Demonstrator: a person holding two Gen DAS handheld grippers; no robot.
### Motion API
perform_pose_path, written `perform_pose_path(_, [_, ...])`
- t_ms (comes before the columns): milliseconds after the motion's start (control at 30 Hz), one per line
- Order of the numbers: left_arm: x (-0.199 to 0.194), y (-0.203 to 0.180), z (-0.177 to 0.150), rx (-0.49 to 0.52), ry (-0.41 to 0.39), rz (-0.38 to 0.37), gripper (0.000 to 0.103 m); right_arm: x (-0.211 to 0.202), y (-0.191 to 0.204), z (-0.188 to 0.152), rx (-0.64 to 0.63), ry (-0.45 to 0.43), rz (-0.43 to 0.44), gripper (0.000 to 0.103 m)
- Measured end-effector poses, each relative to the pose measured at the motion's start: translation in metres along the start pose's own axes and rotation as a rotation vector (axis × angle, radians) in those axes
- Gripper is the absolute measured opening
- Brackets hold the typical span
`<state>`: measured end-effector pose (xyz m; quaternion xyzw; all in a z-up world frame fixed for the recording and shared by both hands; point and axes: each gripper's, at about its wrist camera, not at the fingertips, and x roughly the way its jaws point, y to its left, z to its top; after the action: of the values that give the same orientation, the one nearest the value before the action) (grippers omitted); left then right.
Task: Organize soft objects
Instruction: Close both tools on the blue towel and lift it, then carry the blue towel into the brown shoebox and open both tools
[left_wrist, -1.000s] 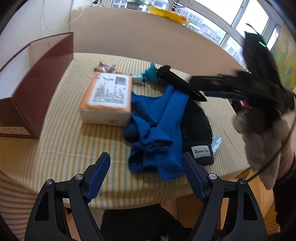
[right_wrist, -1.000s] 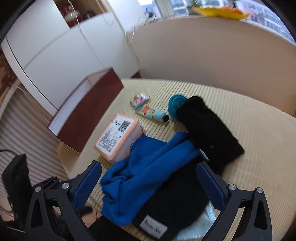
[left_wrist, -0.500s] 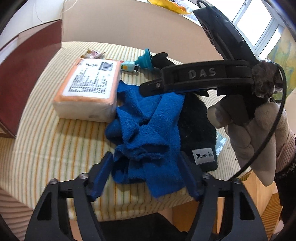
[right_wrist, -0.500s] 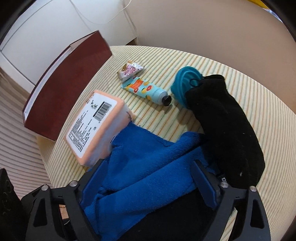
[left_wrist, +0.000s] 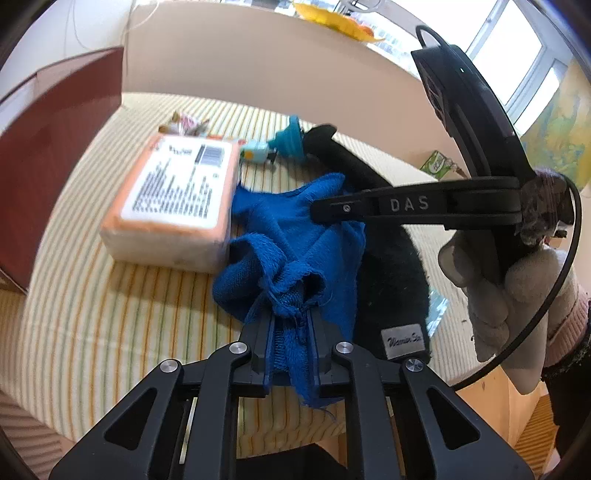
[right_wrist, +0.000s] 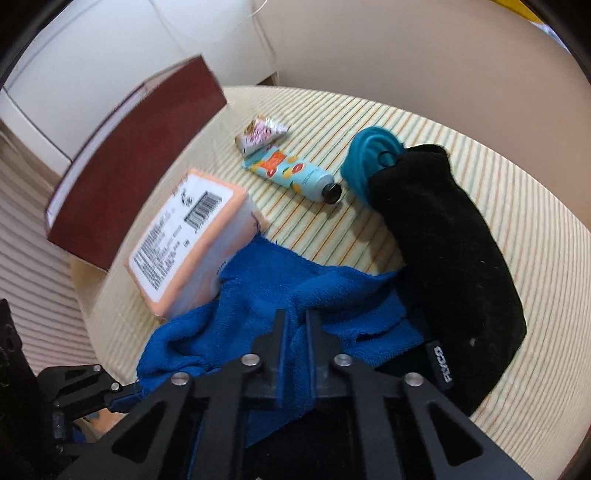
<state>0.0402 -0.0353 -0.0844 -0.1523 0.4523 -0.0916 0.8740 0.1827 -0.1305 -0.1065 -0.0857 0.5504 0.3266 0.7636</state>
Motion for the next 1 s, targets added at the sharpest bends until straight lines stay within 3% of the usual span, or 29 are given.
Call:
perform_pose_path(233, [-0.022, 0.003, 0.014, -0.004, -0.061, -0.017, 0.012, -0.039, 0.009, -0.001, -0.014, -0.095, -0.003, 0.005])
perform_pose_path(533, [-0.052, 0.006, 0.034, 0.001, -0.159, -0.025, 0.012, -0.081, 0.016, 0.012, 0.026, -0.185, 0.065, 0.005])
perform_pose_path(667, [-0.071, 0.013, 0.042, -0.004, -0.207, -0.014, 0.012, -0.095, 0.033, 0.019, -0.015, -0.226, 0.046, 0.005])
perform_pose_path(1000, [-0.122, 0.044, 0.063, -0.010, -0.343, 0.039, 0.012, -0.122, 0.090, 0.060, -0.084, -0.312, 0.118, 0.004])
